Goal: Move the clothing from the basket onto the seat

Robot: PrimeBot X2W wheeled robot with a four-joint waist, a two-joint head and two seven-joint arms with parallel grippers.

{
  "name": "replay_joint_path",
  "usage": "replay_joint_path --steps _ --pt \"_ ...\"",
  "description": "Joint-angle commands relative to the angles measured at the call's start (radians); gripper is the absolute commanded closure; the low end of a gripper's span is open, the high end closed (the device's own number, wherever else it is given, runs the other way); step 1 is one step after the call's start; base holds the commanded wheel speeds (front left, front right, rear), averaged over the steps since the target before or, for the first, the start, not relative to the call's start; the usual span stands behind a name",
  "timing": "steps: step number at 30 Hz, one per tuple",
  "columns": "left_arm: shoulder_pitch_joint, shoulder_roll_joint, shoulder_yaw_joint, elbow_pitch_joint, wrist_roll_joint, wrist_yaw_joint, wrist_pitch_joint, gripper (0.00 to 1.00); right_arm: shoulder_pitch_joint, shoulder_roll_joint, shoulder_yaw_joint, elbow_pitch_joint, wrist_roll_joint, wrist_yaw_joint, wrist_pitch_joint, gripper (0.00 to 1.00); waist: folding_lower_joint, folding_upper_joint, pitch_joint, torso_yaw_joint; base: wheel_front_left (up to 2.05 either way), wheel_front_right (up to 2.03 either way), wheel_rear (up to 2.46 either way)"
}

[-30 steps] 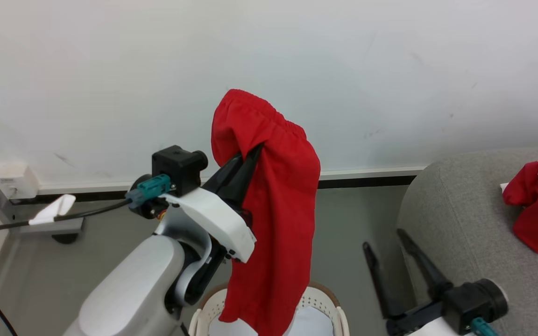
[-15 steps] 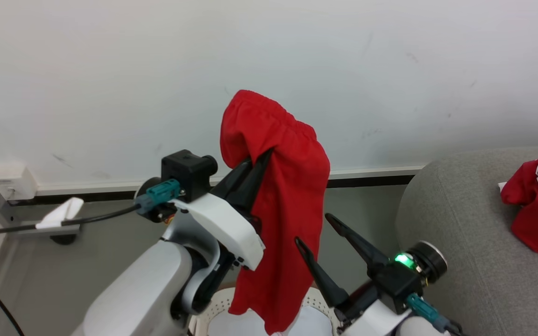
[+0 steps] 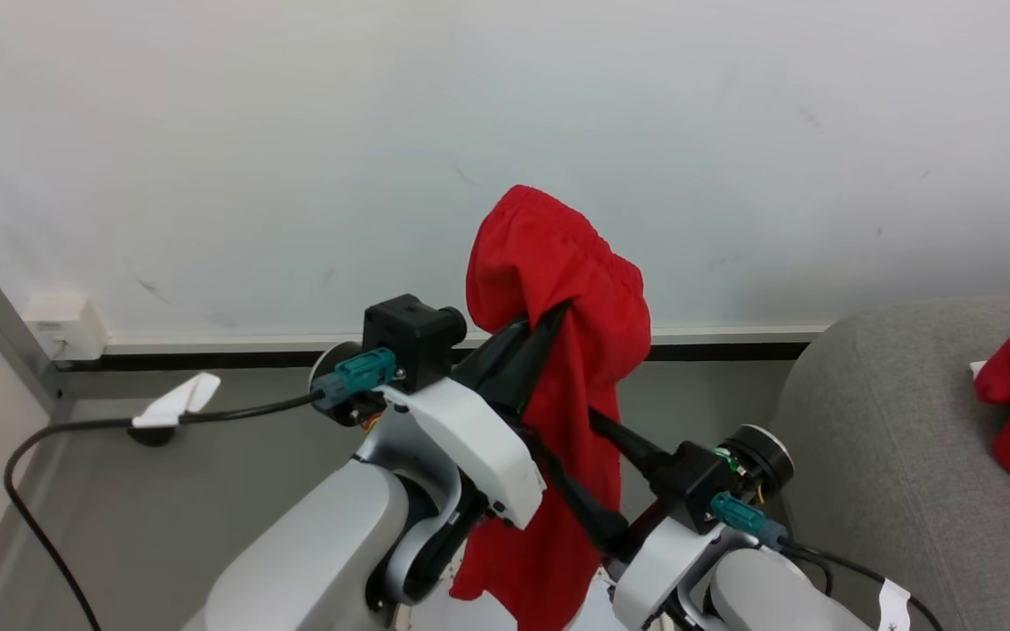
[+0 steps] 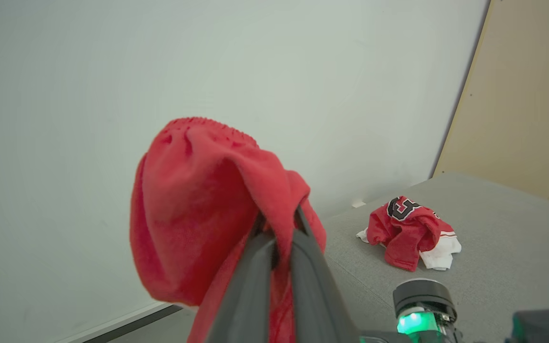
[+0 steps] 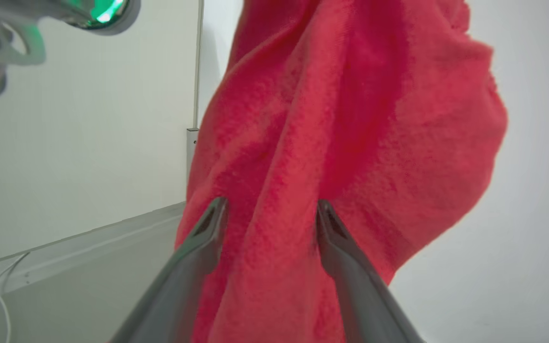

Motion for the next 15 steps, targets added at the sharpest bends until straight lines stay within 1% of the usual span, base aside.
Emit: replay_joint_path --steps 1,5,13,15 --pt "-0.007 -0.001 -0.002 0.006 -0.004 -0.004 -0.007 1.00 -0.027 -0.001 0.018 0.000 0.078 -0.003 0.000 1.00 -0.0001 0.0000 -0.005 0.013 0.00 0.00 0.00" --pt "-0.001 0.005 0.002 0.013 -0.007 0.001 -0.008 1.00 -0.033 -0.002 -0.001 -0.017 0.120 -0.003 0.000 1.00 -0.0001 0.0000 -0.005 0.017 0.00 0.00 0.00" --pt "0.015 0.016 0.006 0.023 -0.014 0.005 -0.015 1.00 -0.018 -0.001 -0.086 -0.022 0.128 -0.003 0.000 1.00 -0.0001 0.0000 -0.003 0.016 0.00 0.00 0.00" --pt "0.017 0.017 0.012 0.026 -0.015 0.016 -0.022 1.00 -0.011 -0.001 -0.104 -0.032 0.133 -0.003 0.000 1.00 -0.0001 0.0000 -0.001 0.011 0.00 0.00 0.00"
